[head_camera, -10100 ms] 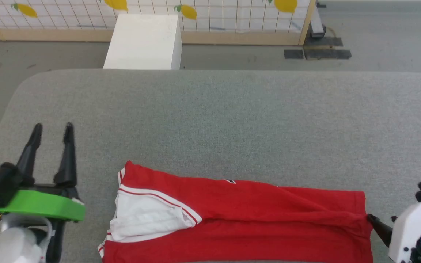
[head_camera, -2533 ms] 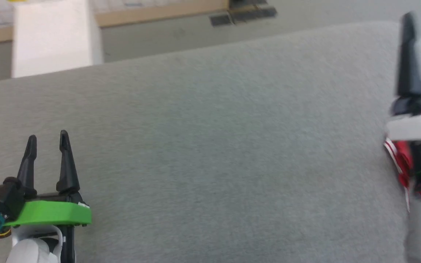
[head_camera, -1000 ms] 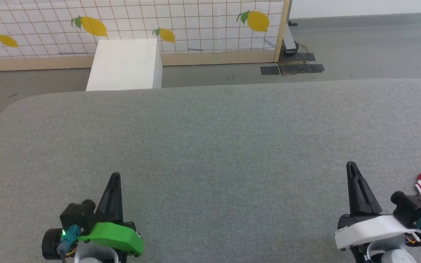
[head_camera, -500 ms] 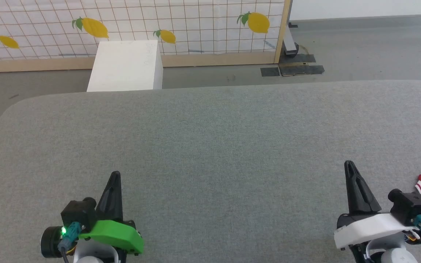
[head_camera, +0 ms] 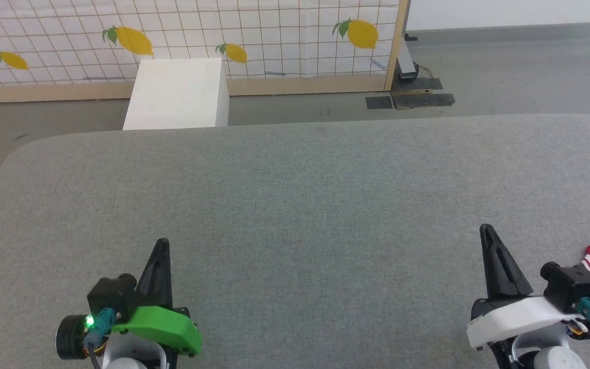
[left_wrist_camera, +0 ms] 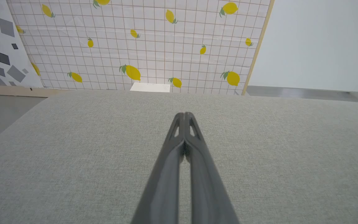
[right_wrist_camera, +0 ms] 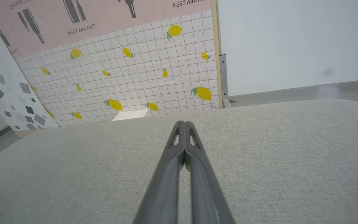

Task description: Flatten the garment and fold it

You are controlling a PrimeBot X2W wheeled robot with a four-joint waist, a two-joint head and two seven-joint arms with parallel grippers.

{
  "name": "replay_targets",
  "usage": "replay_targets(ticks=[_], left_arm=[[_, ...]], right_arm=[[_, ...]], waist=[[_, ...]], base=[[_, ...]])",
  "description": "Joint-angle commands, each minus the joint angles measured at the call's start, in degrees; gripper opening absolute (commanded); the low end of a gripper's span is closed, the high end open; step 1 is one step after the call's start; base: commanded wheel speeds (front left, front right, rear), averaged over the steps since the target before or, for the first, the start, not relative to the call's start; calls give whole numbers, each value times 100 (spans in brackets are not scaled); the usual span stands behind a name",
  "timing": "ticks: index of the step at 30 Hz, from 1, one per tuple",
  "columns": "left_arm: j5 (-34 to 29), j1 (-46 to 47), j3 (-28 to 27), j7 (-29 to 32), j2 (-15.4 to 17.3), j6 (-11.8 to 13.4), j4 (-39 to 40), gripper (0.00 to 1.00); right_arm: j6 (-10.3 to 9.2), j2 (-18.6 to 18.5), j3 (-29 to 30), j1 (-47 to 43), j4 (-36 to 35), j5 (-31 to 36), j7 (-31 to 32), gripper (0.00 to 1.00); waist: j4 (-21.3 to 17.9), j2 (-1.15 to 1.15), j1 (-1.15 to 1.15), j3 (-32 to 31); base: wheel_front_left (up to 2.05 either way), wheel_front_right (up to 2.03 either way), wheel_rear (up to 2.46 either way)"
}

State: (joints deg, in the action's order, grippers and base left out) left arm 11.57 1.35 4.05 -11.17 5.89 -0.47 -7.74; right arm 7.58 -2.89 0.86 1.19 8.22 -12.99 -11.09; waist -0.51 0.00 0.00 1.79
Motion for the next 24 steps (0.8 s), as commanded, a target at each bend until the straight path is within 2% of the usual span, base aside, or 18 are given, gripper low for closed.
replay_targets(ticks=[1,24], left_arm=[[-80,-34,-35,38,-33,9,43,0],[-370,-61,-134,329,-105,19,240,0]], right_arm=[[-2,0,-7,-32,-55,93,35,0],[-4,1,-28,-55,-261,418,324,0]], waist=[[1,0,0,-3],[15,0,0,-50]], base=[[0,0,0],[0,0,0]])
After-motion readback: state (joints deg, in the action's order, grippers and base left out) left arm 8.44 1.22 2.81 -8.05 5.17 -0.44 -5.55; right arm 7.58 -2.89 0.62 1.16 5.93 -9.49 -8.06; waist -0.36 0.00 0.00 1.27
